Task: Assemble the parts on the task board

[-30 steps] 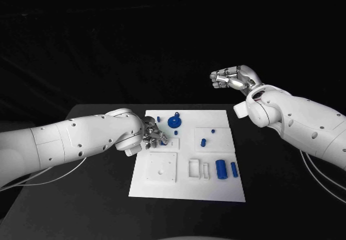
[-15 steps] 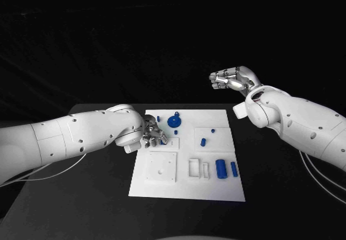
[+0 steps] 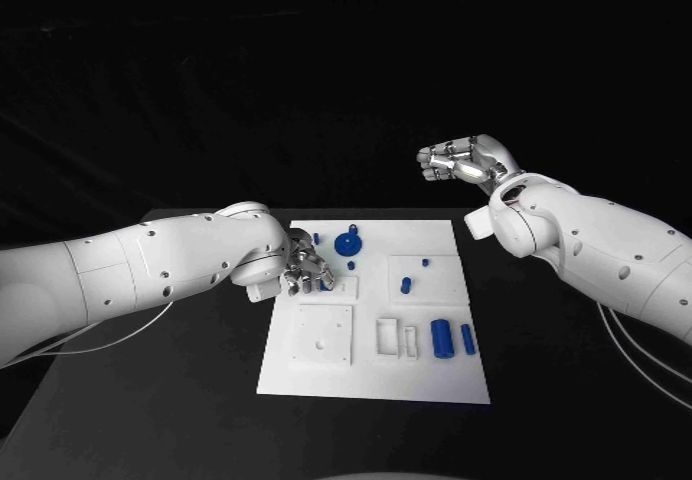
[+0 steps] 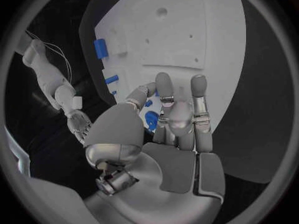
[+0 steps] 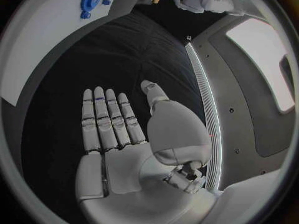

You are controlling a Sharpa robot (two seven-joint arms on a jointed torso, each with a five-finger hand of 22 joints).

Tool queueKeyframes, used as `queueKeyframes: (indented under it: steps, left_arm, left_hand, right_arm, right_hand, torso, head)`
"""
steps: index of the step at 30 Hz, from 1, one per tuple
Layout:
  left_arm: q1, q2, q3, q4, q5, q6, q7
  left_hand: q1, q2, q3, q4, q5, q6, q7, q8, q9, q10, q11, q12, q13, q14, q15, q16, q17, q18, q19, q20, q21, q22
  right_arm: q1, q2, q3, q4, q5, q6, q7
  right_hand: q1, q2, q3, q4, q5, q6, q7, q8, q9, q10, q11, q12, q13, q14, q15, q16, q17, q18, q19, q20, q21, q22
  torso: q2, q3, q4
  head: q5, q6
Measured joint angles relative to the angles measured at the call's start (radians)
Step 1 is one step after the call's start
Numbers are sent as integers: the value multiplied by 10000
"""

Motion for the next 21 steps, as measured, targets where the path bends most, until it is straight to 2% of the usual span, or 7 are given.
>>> queueKeyframes:
  steps: [11,21]
  left_arm:
    - [76,127,-13,-68,101,179,-24]
    - [92,308,-13,-325,127,404,-29]
  left_hand:
    - [0,0,-2,-2,41,0,0,41,0,0,0,0,-7,0,0,0,-1,0,-1,1,0,8]
    - [0,0,-14,-14,36,0,0,38,0,0,0,0,-21,0,0,-1,-2,0,-2,2,1,7]
  right_arm:
    - [-27,12,-7,-18,-2,17,-2]
    - [-52,25,-10,-24,-5,38,-5]
  right_hand:
    - [0,0,0,0,0,0,0,0,0,0,0,0,0,1,-1,0,1,0,0,0,0,0]
    - [0,0,40,-40,0,0,0,0,0,-36,-36,0,0,2,-1,0,1,-1,-38,38,0,0]
  torso:
    - [0,-2,10]
    - [0,-8,12]
  head:
    - [-31,3]
    - [-25,0]
